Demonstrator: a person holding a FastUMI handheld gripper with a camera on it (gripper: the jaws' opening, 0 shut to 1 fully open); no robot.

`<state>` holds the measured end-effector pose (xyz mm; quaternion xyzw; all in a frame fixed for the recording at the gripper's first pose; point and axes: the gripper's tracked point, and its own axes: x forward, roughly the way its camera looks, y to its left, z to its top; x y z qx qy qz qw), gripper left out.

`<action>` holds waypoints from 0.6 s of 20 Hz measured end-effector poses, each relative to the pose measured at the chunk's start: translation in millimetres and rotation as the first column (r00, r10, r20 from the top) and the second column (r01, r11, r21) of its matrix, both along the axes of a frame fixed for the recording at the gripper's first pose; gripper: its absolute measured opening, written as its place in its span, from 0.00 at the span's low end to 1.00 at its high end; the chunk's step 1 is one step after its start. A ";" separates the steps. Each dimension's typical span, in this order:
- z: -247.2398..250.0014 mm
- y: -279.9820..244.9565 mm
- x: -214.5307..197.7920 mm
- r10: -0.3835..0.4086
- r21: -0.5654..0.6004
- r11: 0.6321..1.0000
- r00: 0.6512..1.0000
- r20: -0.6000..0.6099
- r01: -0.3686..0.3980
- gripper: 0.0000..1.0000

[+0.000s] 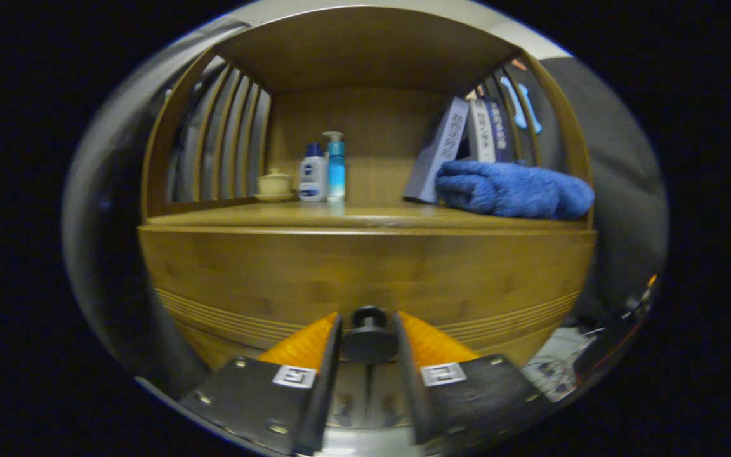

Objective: Pull open the drawer, take out the items inside it, and place them on the countertop above the cabinet.

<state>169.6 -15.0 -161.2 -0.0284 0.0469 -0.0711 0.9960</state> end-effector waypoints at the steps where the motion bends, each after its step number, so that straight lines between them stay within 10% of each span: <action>1: 0.7 3.4 1.3 -0.008 -0.006 1.000 1.000 0.024 0.008 0.52; 8: -5.0 2.9 -17.5 0.056 -0.012 0.998 0.998 -0.008 -0.056 0.24; 12: -6.5 11.1 -53.1 0.047 0.047 0.998 0.999 -0.002 -0.047 0.24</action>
